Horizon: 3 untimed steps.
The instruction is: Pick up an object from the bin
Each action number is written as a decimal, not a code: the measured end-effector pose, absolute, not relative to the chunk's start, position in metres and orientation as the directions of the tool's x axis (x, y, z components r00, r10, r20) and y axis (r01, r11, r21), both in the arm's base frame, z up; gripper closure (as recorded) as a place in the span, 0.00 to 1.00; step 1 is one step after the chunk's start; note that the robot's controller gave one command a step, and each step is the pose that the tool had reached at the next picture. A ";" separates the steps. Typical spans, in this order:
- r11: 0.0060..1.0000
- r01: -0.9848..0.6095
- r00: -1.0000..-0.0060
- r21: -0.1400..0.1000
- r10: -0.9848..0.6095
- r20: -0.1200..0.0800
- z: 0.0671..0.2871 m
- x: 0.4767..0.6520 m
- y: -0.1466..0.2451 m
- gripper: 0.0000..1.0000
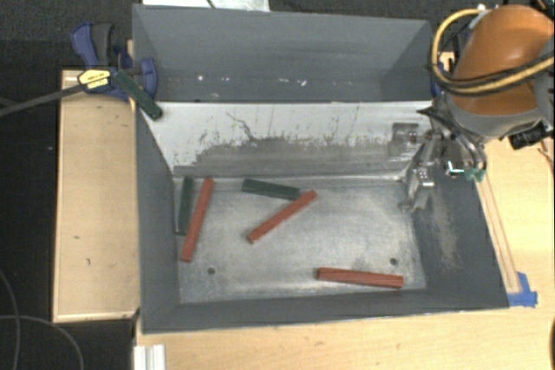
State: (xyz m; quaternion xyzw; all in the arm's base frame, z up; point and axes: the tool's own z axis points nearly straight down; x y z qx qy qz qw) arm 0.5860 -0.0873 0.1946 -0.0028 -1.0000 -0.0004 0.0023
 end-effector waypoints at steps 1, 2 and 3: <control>0.998 -0.061 -0.998 0.002 -0.061 0.007 0.067 0.497 -0.052 0.00; 0.990 0.138 -0.990 0.004 0.138 -0.006 0.115 0.500 0.029 0.00; 0.852 0.524 -0.852 0.003 0.524 -0.003 0.070 0.570 0.077 0.00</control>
Offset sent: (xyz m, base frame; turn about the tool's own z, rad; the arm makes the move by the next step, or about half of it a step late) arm -0.0858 0.0347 -0.1239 -0.0741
